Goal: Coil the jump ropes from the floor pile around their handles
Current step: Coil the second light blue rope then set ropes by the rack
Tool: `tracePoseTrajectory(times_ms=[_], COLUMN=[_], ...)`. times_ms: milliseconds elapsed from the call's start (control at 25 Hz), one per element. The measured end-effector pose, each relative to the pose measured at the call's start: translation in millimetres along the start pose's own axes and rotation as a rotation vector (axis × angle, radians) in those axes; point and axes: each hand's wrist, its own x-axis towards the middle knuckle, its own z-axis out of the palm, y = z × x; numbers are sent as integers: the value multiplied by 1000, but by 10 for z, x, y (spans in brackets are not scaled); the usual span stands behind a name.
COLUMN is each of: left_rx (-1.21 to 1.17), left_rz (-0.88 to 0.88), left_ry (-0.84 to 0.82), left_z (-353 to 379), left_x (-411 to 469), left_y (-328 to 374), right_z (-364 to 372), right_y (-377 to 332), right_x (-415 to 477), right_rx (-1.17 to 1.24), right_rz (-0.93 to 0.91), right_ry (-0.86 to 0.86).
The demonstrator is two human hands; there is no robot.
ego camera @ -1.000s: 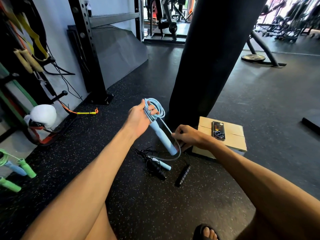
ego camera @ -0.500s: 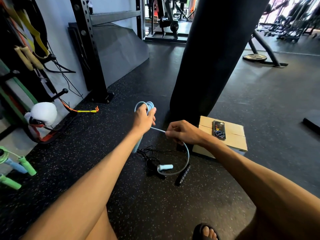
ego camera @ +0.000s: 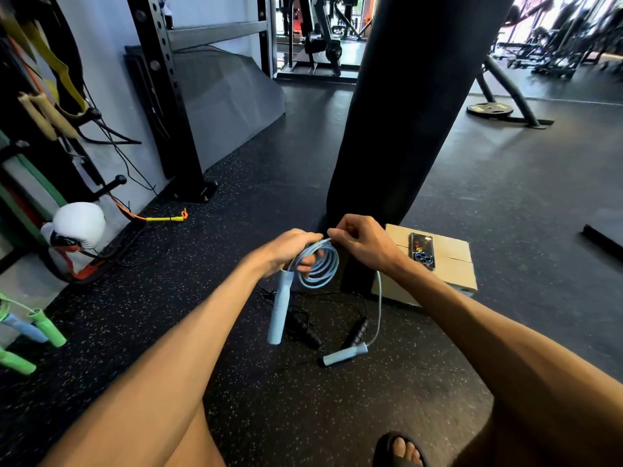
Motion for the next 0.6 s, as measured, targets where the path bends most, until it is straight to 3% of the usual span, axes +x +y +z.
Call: tracePoseTrajectory(times_ms=[120, 240, 440, 600], left_rx=[-157, -340, -644, -806], left_rz=[-39, -15, 105, 209], left_ry=[-197, -279, -239, -54], left_z=[7, -14, -52, -102], left_x=[-80, -108, -108, -83], left_y=[72, 130, 160, 205], right_z=[11, 19, 107, 35], right_y=[38, 35, 85, -74], right_x=[24, 30, 18, -147], right_rx=[55, 105, 132, 316], right_rz=[64, 108, 299, 492], right_ry=[61, 82, -73, -365])
